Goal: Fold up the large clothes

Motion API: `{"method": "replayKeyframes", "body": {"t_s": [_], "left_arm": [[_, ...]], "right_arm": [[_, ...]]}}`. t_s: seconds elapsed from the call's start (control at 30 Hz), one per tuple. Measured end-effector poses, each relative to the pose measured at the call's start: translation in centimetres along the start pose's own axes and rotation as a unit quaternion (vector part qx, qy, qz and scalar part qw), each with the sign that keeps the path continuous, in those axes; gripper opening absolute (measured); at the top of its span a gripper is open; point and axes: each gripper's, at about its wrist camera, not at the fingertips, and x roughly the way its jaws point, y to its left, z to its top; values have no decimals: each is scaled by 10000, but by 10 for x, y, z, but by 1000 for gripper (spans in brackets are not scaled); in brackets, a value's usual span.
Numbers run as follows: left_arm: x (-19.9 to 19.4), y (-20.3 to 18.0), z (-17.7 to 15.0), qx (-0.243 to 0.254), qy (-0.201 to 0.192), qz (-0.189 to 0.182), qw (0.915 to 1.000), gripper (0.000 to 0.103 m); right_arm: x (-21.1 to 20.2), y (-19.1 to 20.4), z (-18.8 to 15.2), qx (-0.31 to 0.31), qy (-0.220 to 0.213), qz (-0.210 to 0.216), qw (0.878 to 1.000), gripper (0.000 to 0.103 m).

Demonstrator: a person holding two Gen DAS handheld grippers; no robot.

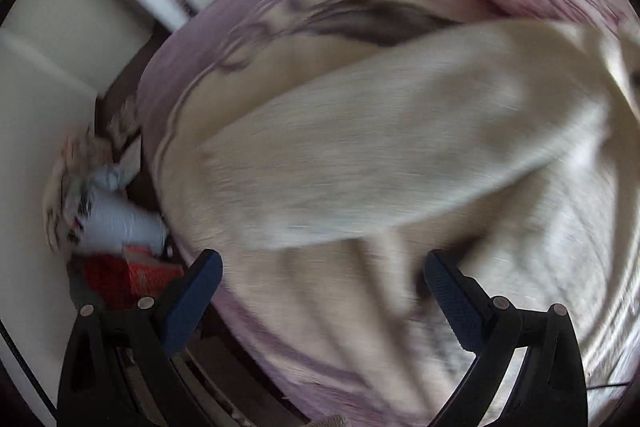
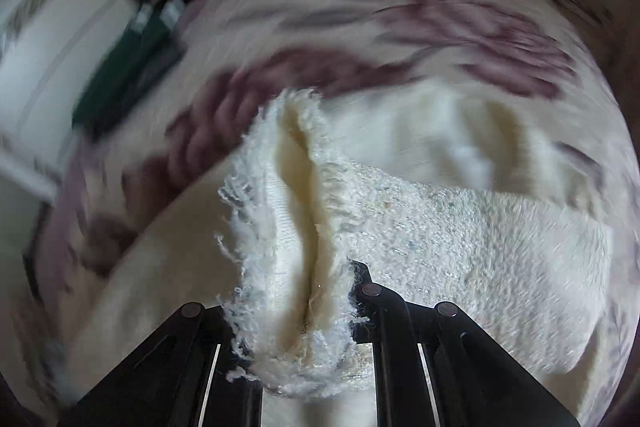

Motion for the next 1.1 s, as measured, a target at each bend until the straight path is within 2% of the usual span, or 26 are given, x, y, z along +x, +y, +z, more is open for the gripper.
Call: {"method": "replayKeyframes", "body": {"t_s": [0.07, 0.1, 0.17, 0.2, 0.23, 0.27, 0.3, 0.33, 0.4, 0.47, 0.5, 0.53, 0.57, 0.6, 0.67, 0.73, 0.77, 0.93, 1.03, 1.1], "left_arm": [[16, 35, 3, -457, 223, -296, 9983, 103], [24, 49, 5, -664, 349, -437, 9962, 103], [39, 72, 1, -1118, 650, -846, 9880, 103], [49, 83, -2, -1406, 815, -1169, 9798, 103], [59, 94, -5, -1686, 974, -1492, 9694, 103], [70, 99, -8, -1956, 1136, -1822, 9569, 103], [80, 101, -11, -2251, 1279, -2206, 9404, 103], [90, 103, -13, -2582, 1405, -2543, 9214, 103], [107, 100, -14, -3107, 1545, -3102, 8851, 103], [126, 90, -9, -3637, 1629, -3377, 8527, 100], [132, 88, -3, -3821, 1590, -3408, 8441, 94], [136, 85, 10, -3938, 1515, -3162, 8497, 88], [135, 83, 20, -3973, 1400, -2955, 8574, 70], [131, 82, 34, -3956, 1221, -2738, 8681, 42], [119, 81, 68, -3735, 806, -2403, 8923, 22], [101, 85, 108, -3527, 270, -2169, 9099, 22], [93, 87, 128, -3435, 29, -2161, 9139, 21], [68, 88, 231, -2862, -790, -2281, 9273, 21], [51, 77, 269, -2446, -1181, -2289, 9348, 21], [33, 64, 288, -2173, -1368, -2367, 9370, 21]], "right_arm": [[41, 51, -10, -577, 302, -205, 9977, 13], [56, 64, -24, -742, 504, -335, 9954, 14], [67, 78, -37, -767, 567, -471, 9943, 23], [62, 78, -41, -723, 524, -383, 9953, 28], [57, 74, -42, -629, 569, -164, 9963, 47], [42, 61, -46, -430, 677, 134, 9967, 70], [30, 33, -44, -129, 812, 463, 9955, 77], [19, 12, -40, 139, 877, 676, 9938, 81], [-6, -22, -39, 562, 913, 863, 9905, 81], [-19, -45, -42, 748, 926, 773, 9899, 81], [-22, -61, -40, 861, 929, 716, 9894, 81], [-21, -76, -34, 986, 936, 690, 9883, 81], [-21, -89, -34, 1150, 935, 664, 9867, 81], [-20, -101, -30, 1368, 916, 670, 9841, 81], [-30, -118, -31, 1875, 740, 908, 9753, 81], [-34, -128, -25, 2203, 537, 1101, 9677, 81], [-37, -130, -25, 2330, 442, 1153, 9646, 81], [5, -104, -11, 2282, 604, 1094, 9656, 81], [46, -73, 1, 1987, 787, 1020, 9715, 81], [86, -51, 1, 1633, 1338, 741, 9746, 81]]}}
